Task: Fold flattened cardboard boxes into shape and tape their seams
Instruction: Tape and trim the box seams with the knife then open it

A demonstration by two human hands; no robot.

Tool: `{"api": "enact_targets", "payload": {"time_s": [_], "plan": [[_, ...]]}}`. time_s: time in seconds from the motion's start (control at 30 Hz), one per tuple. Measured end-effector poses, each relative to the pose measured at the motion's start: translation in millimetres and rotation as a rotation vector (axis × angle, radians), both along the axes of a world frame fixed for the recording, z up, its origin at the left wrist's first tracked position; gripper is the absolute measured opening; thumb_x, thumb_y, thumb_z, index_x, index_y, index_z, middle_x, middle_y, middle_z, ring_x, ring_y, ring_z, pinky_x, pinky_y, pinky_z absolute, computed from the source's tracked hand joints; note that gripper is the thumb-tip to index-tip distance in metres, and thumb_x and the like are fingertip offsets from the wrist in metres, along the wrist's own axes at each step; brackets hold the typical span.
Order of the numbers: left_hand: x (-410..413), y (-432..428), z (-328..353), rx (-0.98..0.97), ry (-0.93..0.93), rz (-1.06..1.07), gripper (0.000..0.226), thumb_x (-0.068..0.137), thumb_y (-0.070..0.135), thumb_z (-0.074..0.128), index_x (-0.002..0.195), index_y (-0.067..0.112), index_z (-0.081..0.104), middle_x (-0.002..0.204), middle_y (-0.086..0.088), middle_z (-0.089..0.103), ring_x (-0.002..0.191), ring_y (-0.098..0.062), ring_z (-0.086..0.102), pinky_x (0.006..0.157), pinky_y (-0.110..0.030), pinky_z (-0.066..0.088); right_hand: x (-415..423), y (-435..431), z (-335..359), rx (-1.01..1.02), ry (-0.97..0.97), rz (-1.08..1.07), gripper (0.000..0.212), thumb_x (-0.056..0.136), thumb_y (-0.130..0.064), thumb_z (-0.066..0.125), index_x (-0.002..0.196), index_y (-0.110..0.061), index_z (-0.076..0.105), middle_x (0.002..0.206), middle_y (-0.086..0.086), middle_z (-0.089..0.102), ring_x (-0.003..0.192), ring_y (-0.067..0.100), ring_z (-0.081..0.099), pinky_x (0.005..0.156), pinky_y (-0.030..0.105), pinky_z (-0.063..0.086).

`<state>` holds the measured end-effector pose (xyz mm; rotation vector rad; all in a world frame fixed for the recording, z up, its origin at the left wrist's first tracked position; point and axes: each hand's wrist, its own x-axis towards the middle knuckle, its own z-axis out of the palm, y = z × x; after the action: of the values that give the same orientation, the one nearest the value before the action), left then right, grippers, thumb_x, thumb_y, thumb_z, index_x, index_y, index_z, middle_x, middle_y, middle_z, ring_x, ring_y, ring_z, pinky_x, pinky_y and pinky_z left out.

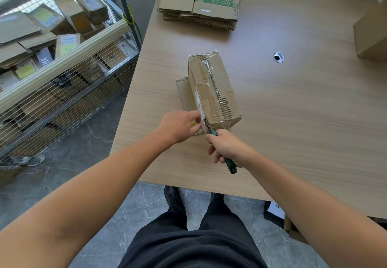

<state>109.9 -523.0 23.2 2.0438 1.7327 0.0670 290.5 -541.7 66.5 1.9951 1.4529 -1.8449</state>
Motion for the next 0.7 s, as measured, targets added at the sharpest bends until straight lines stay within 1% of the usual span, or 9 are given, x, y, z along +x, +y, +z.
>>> {"api": "enact_targets", "payload": {"time_s": [0.07,0.13,0.23,0.3,0.37,0.43,0.5,0.63,0.7], "plan": [[1.0,-1.3,-0.1,0.004,-0.013,0.003,0.022,0.097,0.053,0.05,0.106,0.035,0.059,0.092,0.002,0.07,0.084,-0.023,0.064,0.069,-0.037,0.052,0.3,1.8,-1.5,-0.003,0.001,-0.001,0.027,0.106,-0.033,0.043,0.12,-0.01,0.048,0.096,0.016,0.066,0.039,0.011,0.054,0.038,0.022,0.038],[2.3,-3.8,0.2,0.035,-0.021,-0.014,0.018,0.098,0.05,0.049,0.103,0.036,0.059,0.09,0.003,0.069,0.083,-0.023,0.064,0.063,-0.034,0.047,-1.6,5.4,-7.3,-0.04,0.0,-0.009,0.024,0.104,-0.03,0.043,0.115,-0.009,0.048,0.092,0.016,0.066,0.039,0.012,0.054,0.037,0.022,0.038],[4.5,-7.7,4.8,0.164,-0.056,-0.056,0.016,0.101,0.045,0.047,0.1,0.032,0.057,0.091,0.005,0.067,0.084,-0.022,0.062,0.059,-0.032,0.04,-1.1,3.2,-20.6,-0.233,-0.123,0.106,0.018,0.102,-0.02,0.041,0.107,-0.004,0.047,0.089,0.019,0.065,0.044,0.016,0.054,0.039,0.021,0.037],[1.6,-6.6,11.7,0.221,-0.129,-0.006,0.016,0.101,0.044,0.047,0.101,0.031,0.056,0.092,0.006,0.065,0.083,-0.021,0.061,0.06,-0.032,0.04,11.4,-6.0,-28.6,-0.266,-0.191,0.197,0.023,0.104,-0.018,0.042,0.116,0.001,0.047,0.094,0.022,0.064,0.05,0.018,0.053,0.042,0.022,0.037],[-8.0,-4.1,16.3,0.242,-0.18,0.1,0.018,0.101,0.048,0.046,0.103,0.031,0.054,0.095,0.008,0.065,0.082,-0.02,0.06,0.063,-0.032,0.035,29.1,-13.1,-30.2,-0.221,-0.121,0.244,0.031,0.104,-0.026,0.05,0.117,0.002,0.049,0.095,0.02,0.067,0.051,0.016,0.056,0.043,0.023,0.039],[-19.8,-2.5,16.7,0.249,-0.155,0.161,0.028,0.098,0.057,0.048,0.105,0.031,0.053,0.1,0.008,0.064,0.084,-0.021,0.06,0.066,-0.032,0.036,49.1,-21.5,-21.0,-0.103,-0.04,0.35,0.031,0.101,-0.036,0.058,0.108,-0.006,0.053,0.091,0.011,0.072,0.051,0.011,0.062,0.043,0.024,0.042],[-26.5,-0.7,16.9,0.241,-0.124,0.174,0.045,0.089,0.071,0.051,0.108,0.031,0.053,0.101,0.009,0.065,0.085,-0.02,0.06,0.066,-0.032,0.037,65.2,-28.0,-9.3,0.121,0.003,0.398,0.029,0.097,-0.041,0.064,0.099,-0.014,0.054,0.083,0.004,0.071,0.053,0.002,0.063,0.044,0.02,0.044],[-17.1,9.2,24.9,0.248,-0.107,0.16,0.067,0.069,0.091,0.051,0.106,0.035,0.049,0.094,0.018,0.057,0.077,-0.013,0.051,0.065,-0.031,0.041,80.2,-22.6,9.2,0.62,0.051,0.116,0.024,0.092,-0.04,0.072,0.088,-0.027,0.052,0.07,-0.005,0.058,0.054,0.003,0.051,0.047,0.016,0.04],[-6.2,14.4,26.8,0.254,-0.106,0.083,0.073,0.064,0.092,0.054,0.107,0.033,0.049,0.1,0.017,0.06,0.08,-0.014,0.056,0.066,-0.032,0.045,81.6,-8.8,9.0,0.824,0.008,0.046,0.029,0.091,-0.036,0.074,0.086,-0.03,0.046,0.076,-0.007,0.051,0.065,0.004,0.048,0.059,0.015,0.039]]}}
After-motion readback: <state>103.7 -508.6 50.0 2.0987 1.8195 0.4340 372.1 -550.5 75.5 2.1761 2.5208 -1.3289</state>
